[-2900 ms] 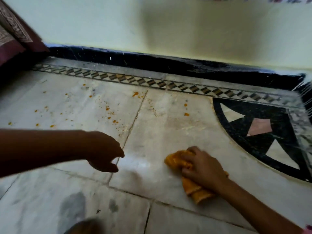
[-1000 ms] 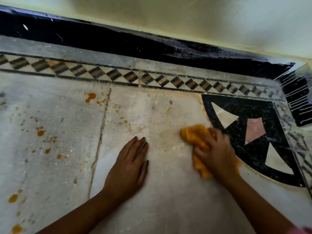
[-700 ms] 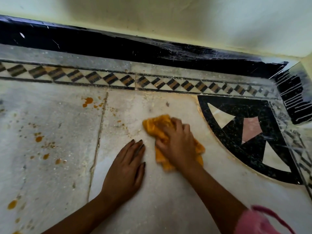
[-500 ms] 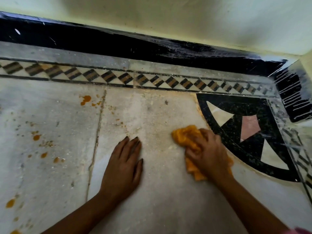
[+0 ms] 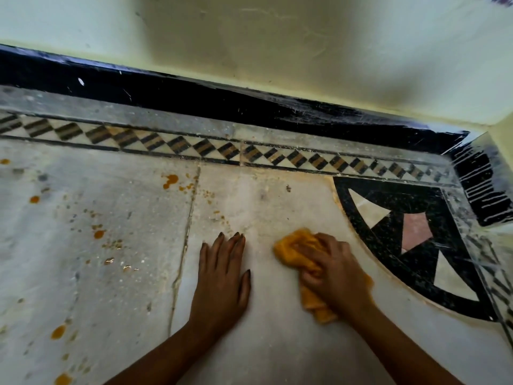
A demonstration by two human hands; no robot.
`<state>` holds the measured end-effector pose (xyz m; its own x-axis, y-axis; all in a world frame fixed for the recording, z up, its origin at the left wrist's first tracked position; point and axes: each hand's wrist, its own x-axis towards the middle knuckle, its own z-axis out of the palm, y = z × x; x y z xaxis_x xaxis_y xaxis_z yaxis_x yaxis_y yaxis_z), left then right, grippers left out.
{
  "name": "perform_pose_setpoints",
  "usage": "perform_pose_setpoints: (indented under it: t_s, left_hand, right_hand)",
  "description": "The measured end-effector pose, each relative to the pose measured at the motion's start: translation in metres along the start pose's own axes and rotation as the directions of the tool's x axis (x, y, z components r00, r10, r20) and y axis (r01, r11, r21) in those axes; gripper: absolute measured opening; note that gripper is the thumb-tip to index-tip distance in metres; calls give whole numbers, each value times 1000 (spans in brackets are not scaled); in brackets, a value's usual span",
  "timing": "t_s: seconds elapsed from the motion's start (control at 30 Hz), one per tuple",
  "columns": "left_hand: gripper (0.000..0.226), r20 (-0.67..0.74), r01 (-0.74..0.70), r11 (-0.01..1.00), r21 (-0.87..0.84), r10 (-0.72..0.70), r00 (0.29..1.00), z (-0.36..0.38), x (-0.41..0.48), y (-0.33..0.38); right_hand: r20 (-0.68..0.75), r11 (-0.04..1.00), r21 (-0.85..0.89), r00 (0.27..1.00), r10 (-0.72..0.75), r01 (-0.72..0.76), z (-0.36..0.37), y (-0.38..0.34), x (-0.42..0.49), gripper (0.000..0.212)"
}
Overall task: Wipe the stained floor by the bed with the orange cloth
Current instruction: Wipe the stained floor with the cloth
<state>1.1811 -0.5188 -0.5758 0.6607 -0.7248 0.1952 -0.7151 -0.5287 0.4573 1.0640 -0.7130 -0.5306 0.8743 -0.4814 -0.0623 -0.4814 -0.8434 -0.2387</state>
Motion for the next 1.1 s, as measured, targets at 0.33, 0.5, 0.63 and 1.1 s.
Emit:
perform_pose_setpoints:
  t_s: [0.33,0.5,0.63,1.1]
  left_hand:
    - [57,24,60,998,-10,-60,998,0,1,2]
    - [61,-72,153,981,-116,-162,984,-6,-4,-9]
    - [59,-26,159,986,-44,-160,987,-12,-15,-20]
    - [64,8,163,972,169,-166,986,-20,-22,-33]
  right_hand:
    - [130,976,-113,971,201,-187,11,-73,108,64]
    - [109,972,-93,973,-204,214,10,-39,13,58]
    - [-21,990,-139,1000,19,-22,0,5,42,52]
    - [94,901,-62,901,-423,429,10,-44,55,53]
